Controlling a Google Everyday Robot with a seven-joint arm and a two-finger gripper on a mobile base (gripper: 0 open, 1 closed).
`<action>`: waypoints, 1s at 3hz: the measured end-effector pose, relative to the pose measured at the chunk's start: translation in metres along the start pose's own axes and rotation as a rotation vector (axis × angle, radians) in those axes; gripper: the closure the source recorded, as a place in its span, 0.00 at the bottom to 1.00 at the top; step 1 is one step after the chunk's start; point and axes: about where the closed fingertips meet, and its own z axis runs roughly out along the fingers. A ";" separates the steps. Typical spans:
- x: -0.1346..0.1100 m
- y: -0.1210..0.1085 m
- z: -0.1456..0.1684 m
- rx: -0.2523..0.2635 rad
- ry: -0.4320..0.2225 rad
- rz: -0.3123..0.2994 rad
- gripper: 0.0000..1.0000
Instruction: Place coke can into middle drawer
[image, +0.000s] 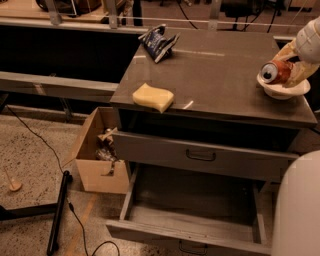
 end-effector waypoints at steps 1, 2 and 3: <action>-0.003 0.011 0.016 -0.035 -0.015 0.005 1.00; -0.003 0.010 0.017 -0.034 -0.015 0.005 1.00; -0.008 0.017 -0.004 -0.046 0.005 0.001 1.00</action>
Offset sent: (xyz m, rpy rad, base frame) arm -0.0044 0.0026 -0.0190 0.0064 0.0388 0.0030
